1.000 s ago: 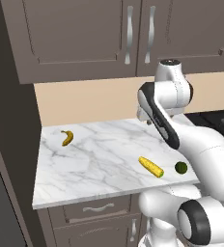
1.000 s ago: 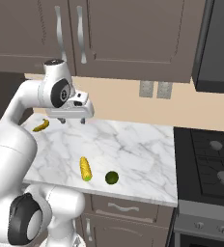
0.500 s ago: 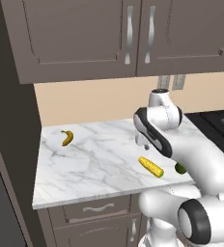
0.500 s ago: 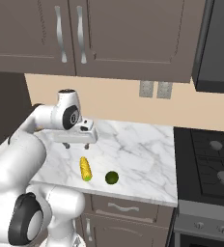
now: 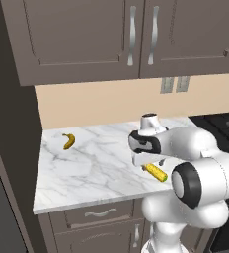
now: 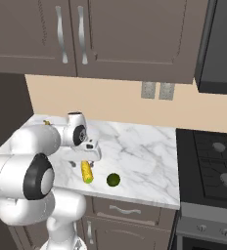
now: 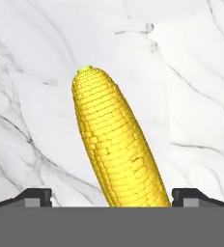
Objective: Place the corn and lime inside the fridge drawer. Close the drawer after placing the vegetables.
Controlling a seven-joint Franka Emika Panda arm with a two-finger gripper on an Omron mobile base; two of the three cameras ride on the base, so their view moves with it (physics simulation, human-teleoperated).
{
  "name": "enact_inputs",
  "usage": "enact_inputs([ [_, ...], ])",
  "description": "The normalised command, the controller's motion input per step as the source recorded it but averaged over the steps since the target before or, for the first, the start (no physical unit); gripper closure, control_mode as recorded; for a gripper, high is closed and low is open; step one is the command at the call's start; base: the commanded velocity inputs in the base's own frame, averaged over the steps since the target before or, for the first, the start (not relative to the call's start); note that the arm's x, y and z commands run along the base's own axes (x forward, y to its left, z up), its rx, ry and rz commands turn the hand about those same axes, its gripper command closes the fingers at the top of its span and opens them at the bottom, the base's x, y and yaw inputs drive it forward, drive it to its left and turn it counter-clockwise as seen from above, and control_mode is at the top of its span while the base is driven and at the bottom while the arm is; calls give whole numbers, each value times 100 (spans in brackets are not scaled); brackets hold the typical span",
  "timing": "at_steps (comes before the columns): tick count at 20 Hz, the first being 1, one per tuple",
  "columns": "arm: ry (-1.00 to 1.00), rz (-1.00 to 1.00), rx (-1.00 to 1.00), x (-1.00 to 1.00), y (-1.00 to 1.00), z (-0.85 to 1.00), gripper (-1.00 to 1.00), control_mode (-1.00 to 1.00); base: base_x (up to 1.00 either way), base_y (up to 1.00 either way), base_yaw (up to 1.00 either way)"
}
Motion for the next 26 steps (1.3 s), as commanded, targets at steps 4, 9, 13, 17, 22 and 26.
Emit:
enact_inputs([
  [4,6,1,1,31,-10,-60,-100,-100,0,0,0],
  [9,0,1,1,9,-12,-42,-100,-100,0,0,0],
  [13,0,2,3,0,-1,-36,100,-100,0,0,0],
  [17,0,0,4,-15,0,-3,100,-100,0,0,0],
  [22,0,6,7,-37,-6,48,100,-100,0,0,0],
  [26,0,17,0,-74,4,100,100,-100,0,0,0],
])
